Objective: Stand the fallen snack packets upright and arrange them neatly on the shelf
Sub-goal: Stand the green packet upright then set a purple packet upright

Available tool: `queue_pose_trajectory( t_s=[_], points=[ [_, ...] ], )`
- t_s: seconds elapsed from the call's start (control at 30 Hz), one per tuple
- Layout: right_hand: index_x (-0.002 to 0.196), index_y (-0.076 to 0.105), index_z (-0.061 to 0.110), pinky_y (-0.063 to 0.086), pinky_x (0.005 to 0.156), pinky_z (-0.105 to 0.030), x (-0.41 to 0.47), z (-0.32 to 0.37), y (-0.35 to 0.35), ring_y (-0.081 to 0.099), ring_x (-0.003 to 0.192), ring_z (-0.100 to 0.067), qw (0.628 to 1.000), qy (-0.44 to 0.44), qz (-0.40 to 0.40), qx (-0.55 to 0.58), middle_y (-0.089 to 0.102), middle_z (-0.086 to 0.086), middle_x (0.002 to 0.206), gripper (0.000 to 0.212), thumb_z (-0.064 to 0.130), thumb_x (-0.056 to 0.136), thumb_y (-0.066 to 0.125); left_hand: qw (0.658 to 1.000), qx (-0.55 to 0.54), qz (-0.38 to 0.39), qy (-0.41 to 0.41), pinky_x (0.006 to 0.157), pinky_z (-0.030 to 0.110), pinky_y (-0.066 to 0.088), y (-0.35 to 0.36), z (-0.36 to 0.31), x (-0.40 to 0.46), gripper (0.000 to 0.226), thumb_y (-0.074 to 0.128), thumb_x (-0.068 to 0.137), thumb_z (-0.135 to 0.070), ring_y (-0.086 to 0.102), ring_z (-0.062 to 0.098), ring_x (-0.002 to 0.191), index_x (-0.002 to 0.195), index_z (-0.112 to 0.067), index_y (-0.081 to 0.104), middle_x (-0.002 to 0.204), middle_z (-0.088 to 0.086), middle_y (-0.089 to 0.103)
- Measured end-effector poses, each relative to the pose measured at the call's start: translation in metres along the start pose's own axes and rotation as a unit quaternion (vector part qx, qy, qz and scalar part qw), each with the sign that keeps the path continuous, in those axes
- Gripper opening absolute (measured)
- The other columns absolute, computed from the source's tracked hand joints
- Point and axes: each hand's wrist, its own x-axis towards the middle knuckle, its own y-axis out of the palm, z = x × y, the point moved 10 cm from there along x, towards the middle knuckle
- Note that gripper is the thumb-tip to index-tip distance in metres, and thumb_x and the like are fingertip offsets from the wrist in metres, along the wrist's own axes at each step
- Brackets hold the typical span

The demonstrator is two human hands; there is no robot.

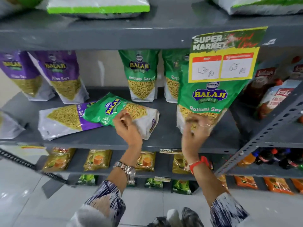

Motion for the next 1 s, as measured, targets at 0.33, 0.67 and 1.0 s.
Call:
queue_pose_trajectory(
  t_s=[0.33, 0.67, 1.0],
  points=[
    [0.119, 0.055, 0.006, 0.046, 0.09, -0.04, 0.012, -0.088, 0.19, 0.056, 0.112, -0.041, 0.839, 0.145, 0.434, -0.295, 0.061, -0.025, 0.121, 0.033, 0.013, 0.091, 0.038, 0.9, -0.003, 0.047, -0.433, 0.083, 0.045, 0.05, -0.017, 0.121, 0.007, 0.028, 0.056, 0.087, -0.031, 0.056, 0.03, 0.081, 0.082, -0.005, 0.046, 0.101, 0.017, 0.054],
    [0.089, 0.064, 0.011, 0.044, 0.103, -0.04, -0.029, -0.137, 0.189, 0.057, 0.112, -0.031, 0.748, 0.395, 0.489, -0.215, 0.062, -0.015, 0.113, 0.017, 0.025, 0.088, 0.055, 0.884, 0.013, 0.05, -0.464, 0.073, 0.043, 0.052, -0.034, 0.125, 0.025, 0.016, 0.045, 0.091, -0.007, 0.058, 0.03, 0.083, 0.105, 0.0, 0.051, 0.084, 0.013, 0.057],
    [0.082, 0.068, 0.005, 0.055, 0.072, -0.031, -0.1, -0.098, 0.12, 0.065, 0.067, -0.021, 0.799, 0.543, 0.239, 0.092, 0.072, 0.001, 0.054, 0.011, 0.001, 0.085, 0.059, 0.932, 0.07, 0.141, -0.327, 0.058, 0.03, 0.034, -0.074, 0.083, 0.045, 0.032, 0.044, 0.091, -0.006, 0.039, 0.015, 0.059, 0.061, -0.014, 0.044, 0.063, 0.002, 0.043]
  ],
)
